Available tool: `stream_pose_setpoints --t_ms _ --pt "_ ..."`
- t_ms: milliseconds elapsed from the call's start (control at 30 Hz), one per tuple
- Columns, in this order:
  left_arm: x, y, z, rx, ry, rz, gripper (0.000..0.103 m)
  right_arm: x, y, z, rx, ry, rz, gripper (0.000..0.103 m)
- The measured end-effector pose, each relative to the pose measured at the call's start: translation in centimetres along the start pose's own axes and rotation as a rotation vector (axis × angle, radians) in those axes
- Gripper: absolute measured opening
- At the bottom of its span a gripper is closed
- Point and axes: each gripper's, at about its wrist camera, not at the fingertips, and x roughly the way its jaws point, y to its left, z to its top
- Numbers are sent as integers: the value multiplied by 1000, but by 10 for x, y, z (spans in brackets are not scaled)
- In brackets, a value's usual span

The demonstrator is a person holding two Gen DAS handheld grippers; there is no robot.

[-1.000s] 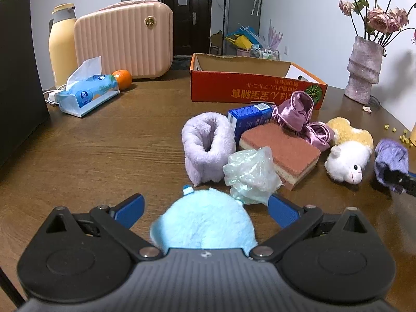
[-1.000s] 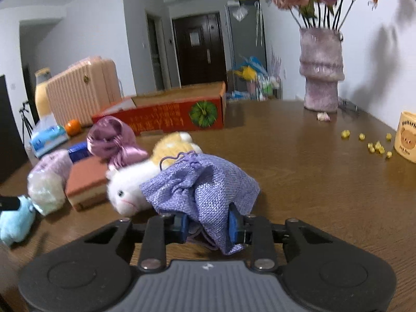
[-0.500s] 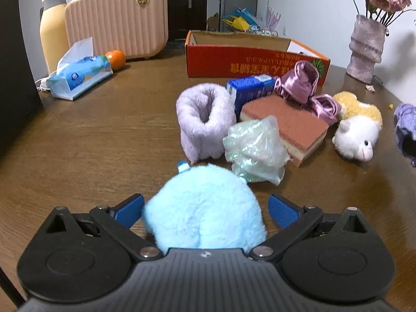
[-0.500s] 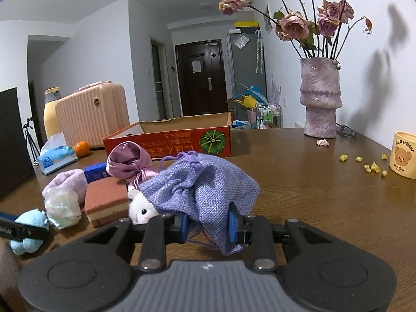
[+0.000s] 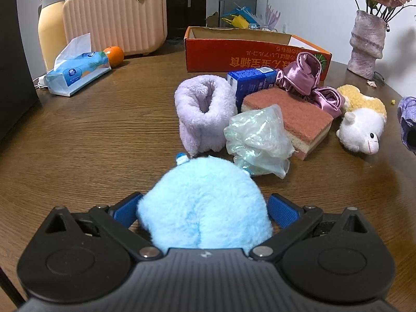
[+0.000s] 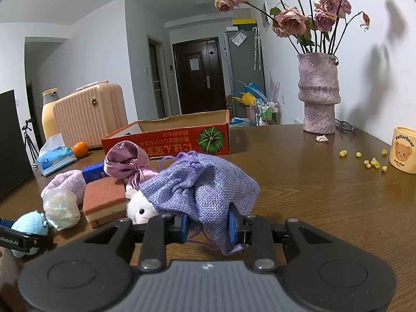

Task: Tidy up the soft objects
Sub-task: 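Grasp purple drawstring pouch with right tool while left tool grasps light blue plush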

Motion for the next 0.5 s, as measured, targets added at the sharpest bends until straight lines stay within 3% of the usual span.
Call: stream_pose_setpoints --t_ms 300,433,500 --pt "0 0 0 0 0 -1 102 1 0 0 4 7 -5 28" --pt "-1 0 -1 -7 -9 4 86 1 0 0 5 7 -7 28" --pt "-4 0 -2 -9 -22 5 84 1 0 0 5 8 -7 28"
